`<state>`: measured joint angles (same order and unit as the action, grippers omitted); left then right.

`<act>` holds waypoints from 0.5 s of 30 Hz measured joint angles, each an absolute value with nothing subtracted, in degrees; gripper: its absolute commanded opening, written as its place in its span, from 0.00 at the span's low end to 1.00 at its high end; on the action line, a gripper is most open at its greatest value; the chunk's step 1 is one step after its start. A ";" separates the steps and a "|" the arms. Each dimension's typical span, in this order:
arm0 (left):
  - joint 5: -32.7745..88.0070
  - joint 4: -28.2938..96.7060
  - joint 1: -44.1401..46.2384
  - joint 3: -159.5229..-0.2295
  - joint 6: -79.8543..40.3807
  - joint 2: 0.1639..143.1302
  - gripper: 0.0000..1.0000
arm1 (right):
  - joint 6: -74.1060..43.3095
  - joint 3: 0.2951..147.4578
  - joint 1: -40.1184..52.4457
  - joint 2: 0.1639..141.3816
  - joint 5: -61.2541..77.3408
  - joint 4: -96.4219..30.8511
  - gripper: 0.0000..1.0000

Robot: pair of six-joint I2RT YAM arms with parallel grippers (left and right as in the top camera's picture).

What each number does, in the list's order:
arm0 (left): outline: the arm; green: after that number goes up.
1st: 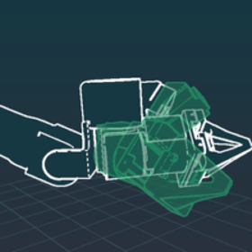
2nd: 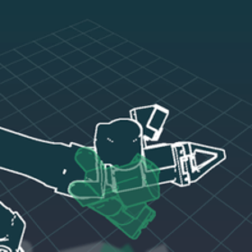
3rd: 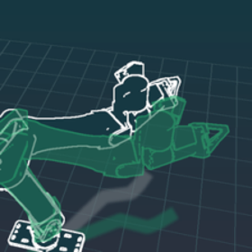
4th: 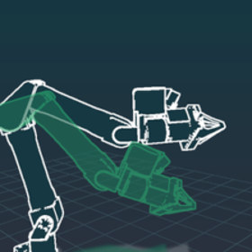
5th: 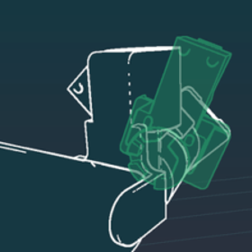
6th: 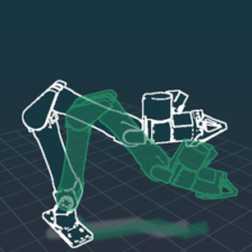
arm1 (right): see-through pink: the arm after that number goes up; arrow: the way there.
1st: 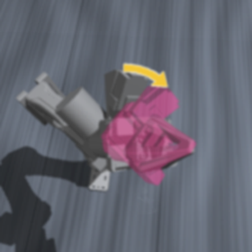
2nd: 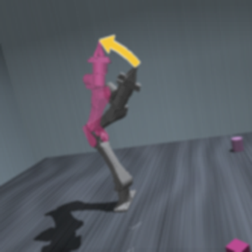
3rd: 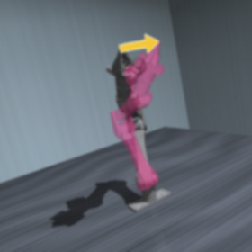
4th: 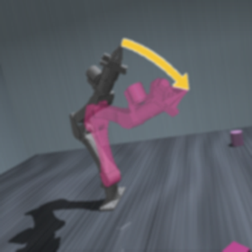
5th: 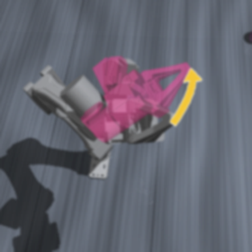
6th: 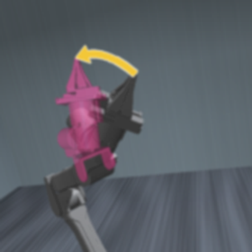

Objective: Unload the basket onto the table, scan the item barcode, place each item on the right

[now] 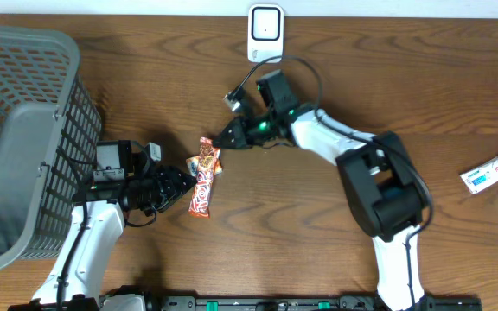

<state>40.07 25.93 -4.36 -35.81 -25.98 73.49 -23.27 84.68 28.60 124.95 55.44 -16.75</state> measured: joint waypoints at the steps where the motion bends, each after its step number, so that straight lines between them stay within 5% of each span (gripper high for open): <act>1: 40.10 25.96 -4.36 -35.81 -25.63 73.49 0.43 | -22.02 85.93 28.16 123.81 54.06 -20.03 0.02; 6: 40.10 25.93 -4.36 -35.81 -25.17 73.49 0.44 | -11.22 96.42 26.35 115.94 42.92 -40.23 0.01; 7: 40.07 25.93 -4.36 -35.81 -25.17 73.49 0.43 | -9.78 97.89 26.35 114.67 41.71 -41.91 0.08; 8: 40.07 25.93 -4.36 -35.81 -25.15 73.49 0.43 | -8.03 100.38 26.37 112.92 40.29 -44.97 0.48; 10: 40.07 25.93 -4.36 -35.81 -25.04 73.49 0.43 | -6.24 102.15 26.37 111.13 39.11 -46.85 0.84; 12: 40.07 25.96 -4.36 -35.81 -25.02 73.49 0.43 | -4.86 102.50 26.37 110.52 38.46 -48.56 0.82; 15: 40.07 26.63 -4.36 -35.81 -25.02 73.49 0.44 | -3.68 101.23 26.48 112.84 37.89 -49.63 0.47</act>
